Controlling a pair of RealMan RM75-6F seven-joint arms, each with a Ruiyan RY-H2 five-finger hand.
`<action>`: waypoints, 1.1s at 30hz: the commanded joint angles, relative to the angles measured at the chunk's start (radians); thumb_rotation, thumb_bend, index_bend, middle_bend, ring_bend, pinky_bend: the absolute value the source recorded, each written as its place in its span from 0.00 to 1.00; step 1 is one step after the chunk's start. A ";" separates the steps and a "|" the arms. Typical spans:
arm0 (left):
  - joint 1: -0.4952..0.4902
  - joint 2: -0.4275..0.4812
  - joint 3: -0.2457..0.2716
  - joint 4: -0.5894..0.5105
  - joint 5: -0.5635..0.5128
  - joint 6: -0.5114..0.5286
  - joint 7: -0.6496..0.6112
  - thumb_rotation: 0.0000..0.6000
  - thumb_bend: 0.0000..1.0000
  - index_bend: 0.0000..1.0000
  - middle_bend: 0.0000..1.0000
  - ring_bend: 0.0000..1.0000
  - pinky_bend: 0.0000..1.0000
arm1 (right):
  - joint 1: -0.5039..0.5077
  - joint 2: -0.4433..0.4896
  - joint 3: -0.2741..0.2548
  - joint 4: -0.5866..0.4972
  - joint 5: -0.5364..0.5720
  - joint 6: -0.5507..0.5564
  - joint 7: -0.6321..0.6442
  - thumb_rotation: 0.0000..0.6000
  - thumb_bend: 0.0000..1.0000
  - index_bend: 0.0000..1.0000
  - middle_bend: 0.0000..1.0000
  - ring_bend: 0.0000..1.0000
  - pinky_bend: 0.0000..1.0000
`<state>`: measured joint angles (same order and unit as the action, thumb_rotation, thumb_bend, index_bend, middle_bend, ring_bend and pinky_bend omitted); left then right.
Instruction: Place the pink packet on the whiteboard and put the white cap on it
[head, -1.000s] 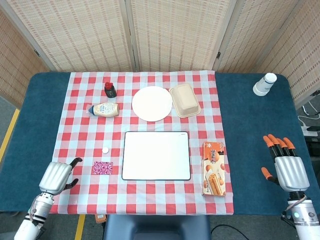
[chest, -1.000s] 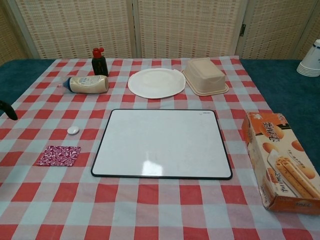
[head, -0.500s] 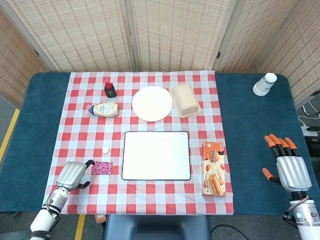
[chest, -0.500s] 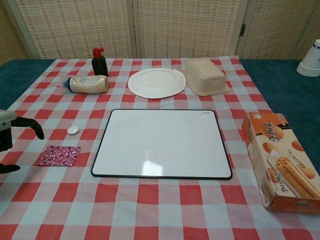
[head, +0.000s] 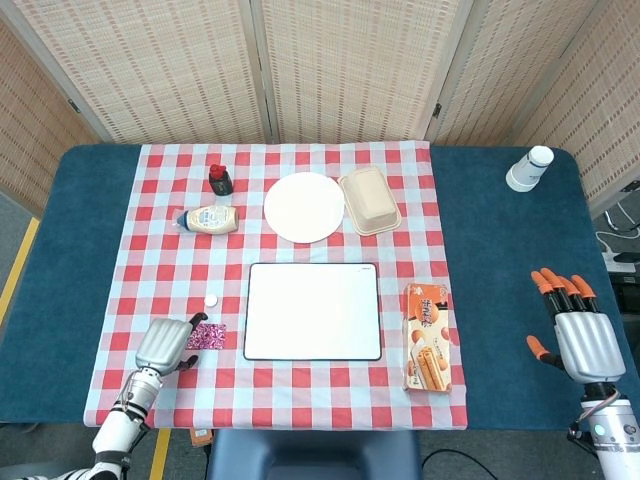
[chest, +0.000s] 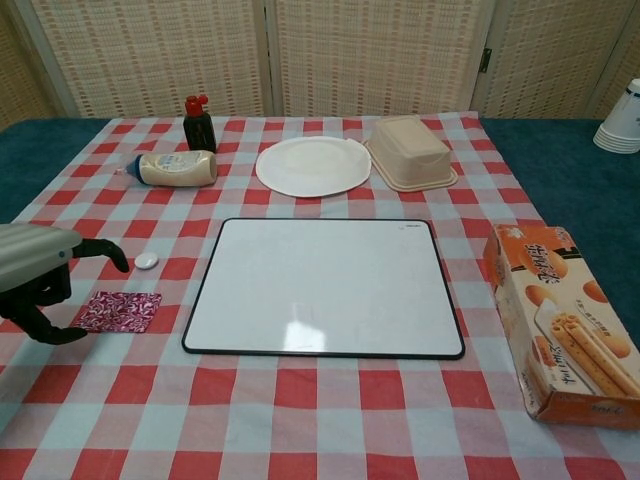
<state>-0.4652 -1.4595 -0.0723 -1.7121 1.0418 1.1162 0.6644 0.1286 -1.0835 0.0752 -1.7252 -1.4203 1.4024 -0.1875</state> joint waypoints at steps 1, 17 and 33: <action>-0.011 -0.009 0.000 0.019 -0.014 -0.003 0.001 1.00 0.25 0.24 1.00 1.00 1.00 | 0.000 0.000 -0.001 0.000 0.000 -0.001 -0.001 1.00 0.22 0.04 0.03 0.00 0.09; -0.070 0.016 -0.012 -0.008 -0.135 -0.079 -0.023 1.00 0.27 0.26 1.00 1.00 1.00 | -0.001 0.003 0.002 0.000 0.003 0.002 0.002 1.00 0.22 0.04 0.03 0.00 0.09; -0.097 -0.013 0.001 0.023 -0.180 -0.054 -0.028 1.00 0.27 0.28 1.00 1.00 1.00 | 0.003 0.008 0.003 0.000 0.010 -0.008 0.009 1.00 0.22 0.04 0.03 0.00 0.09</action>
<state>-0.5614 -1.4716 -0.0715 -1.6902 0.8624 1.0623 0.6385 0.1313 -1.0754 0.0786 -1.7251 -1.4098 1.3949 -0.1782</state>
